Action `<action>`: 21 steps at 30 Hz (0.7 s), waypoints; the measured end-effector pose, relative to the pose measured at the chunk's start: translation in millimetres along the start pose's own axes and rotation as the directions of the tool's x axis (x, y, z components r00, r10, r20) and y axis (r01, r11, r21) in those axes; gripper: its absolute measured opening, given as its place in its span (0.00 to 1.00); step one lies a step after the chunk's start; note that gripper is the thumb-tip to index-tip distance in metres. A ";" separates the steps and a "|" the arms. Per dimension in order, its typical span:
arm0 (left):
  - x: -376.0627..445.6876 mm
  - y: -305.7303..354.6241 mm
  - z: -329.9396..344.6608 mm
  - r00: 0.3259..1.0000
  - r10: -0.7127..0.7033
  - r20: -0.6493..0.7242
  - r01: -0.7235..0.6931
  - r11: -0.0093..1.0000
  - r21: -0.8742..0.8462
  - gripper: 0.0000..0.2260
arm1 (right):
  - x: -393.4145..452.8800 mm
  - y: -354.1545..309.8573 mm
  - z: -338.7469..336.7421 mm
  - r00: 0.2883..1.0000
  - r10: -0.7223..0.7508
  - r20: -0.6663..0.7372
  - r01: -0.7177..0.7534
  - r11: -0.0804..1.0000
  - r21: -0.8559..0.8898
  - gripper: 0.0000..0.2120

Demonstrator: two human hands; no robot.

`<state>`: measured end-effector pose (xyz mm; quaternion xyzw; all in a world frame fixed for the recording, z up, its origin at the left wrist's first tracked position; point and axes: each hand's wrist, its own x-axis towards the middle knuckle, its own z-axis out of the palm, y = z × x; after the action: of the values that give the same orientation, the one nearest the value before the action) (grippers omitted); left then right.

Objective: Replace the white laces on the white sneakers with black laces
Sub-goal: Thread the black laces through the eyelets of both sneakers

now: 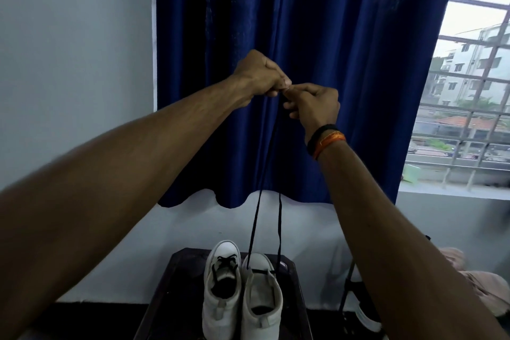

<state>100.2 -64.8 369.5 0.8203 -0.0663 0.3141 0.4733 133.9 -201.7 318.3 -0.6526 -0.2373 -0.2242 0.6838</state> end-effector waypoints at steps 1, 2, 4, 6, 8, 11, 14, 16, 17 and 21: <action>1.0 1.0 -0.3 1.000 -0.008 -0.006 0.008 1.000 -0.023 0.00 | 1.9 -1.0 0.1 1.000 0.000 -0.003 0.000 1.000 -0.003 0.03; 1.8 1.8 -0.5 1.000 -0.017 -0.014 0.016 0.999 -0.045 0.01 | 4.2 -2.3 0.3 1.000 0.001 -0.003 -0.001 1.000 -0.008 0.03; 3.2 1.4 -0.2 0.999 -0.042 -0.031 0.039 0.995 -0.093 0.02 | 8.0 -3.5 0.9 1.000 0.008 -0.001 -0.008 1.000 -0.018 0.03; 4.0 2.1 -0.1 0.997 -0.064 -0.042 0.057 0.989 -0.136 0.02 | 11.3 -5.9 1.2 1.000 0.013 0.000 -0.013 1.000 -0.024 0.03; 5.2 4.5 -0.6 0.997 -0.069 -0.040 0.062 0.986 -0.155 0.02 | 13.8 -8.9 1.2 1.000 0.014 -0.002 -0.014 1.000 -0.024 0.03; 8.0 8.5 -2.1 0.997 -0.066 -0.043 0.060 0.988 -0.143 0.01 | 15.0 -12.1 2.5 1.000 0.021 -0.010 -0.022 1.000 -0.007 0.02; 10.4 12.7 -1.7 0.996 -0.066 -0.052 0.059 0.990 -0.127 0.02 | 15.6 -14.5 3.4 0.999 0.034 -0.021 -0.033 0.999 0.010 0.02; 10.8 16.2 -1.2 0.997 -0.060 -0.053 0.055 0.994 -0.099 0.02 | 16.7 -16.9 3.1 0.999 0.036 -0.018 -0.036 0.999 0.006 0.02; 11.2 17.8 -1.4 0.997 -0.053 -0.053 0.048 0.996 -0.080 0.02 | 17.3 -18.3 3.1 0.999 0.036 -0.014 -0.036 0.999 0.006 0.02; 11.9 23.2 -2.2 0.998 -0.012 -0.065 0.011 1.000 -0.020 0.01 | 19.9 -22.9 2.5 1.000 0.017 -0.015 -0.017 1.000 -0.020 0.03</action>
<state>99.2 -73.4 394.2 0.8055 -0.0491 0.3371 0.4849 135.3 -200.2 348.7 -0.6597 -0.2242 -0.2257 0.6809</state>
